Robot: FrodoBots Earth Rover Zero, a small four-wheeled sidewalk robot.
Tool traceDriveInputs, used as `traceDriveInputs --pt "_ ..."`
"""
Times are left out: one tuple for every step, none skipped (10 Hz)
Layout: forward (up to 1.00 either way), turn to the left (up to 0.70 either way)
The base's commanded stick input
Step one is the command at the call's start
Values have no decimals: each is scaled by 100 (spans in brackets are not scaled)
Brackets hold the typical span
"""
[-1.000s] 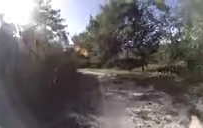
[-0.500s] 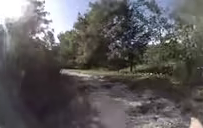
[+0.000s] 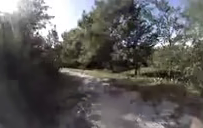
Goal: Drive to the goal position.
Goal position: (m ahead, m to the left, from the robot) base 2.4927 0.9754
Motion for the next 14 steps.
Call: traceDriveInputs --pt "85 -9" --pt "85 0" --pt "85 0" --pt "85 0" --pt "85 0" --pt "85 0" --pt "85 0" --pt "85 4" --pt "85 8" --pt "85 17" --pt "85 30" --pt "85 34" --pt "85 34" --pt "85 34"
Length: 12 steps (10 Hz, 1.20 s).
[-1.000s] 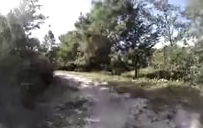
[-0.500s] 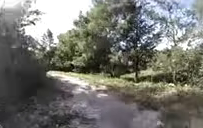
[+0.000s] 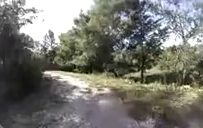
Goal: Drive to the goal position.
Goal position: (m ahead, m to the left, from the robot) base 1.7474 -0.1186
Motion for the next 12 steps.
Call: traceDriveInputs --pt "85 34" --pt "85 29" --pt "85 21" --pt "85 9" --pt "85 0" --pt "85 2" --pt "85 5" --pt "83 17" --pt "80 23" --pt "80 0" --pt "81 0" --pt "81 0"
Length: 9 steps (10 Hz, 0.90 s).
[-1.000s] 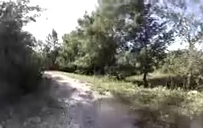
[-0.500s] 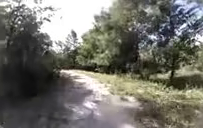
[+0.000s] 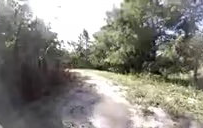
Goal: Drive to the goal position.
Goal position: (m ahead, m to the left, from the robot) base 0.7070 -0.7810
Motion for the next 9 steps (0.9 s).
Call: traceDriveInputs --pt "81 0" --pt "83 0" --pt "85 0" --pt "84 0" --pt "84 0" --pt "83 0" --pt "83 0" --pt "82 0" --pt "82 0"
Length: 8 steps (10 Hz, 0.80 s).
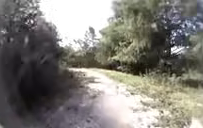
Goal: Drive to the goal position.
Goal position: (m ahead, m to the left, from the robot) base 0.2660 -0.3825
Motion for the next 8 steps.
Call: traceDriveInputs --pt "81 0" --pt "82 0" --pt "82 0" --pt "82 0" --pt "82 0" --pt "82 0" --pt "82 0" --pt "82 0"
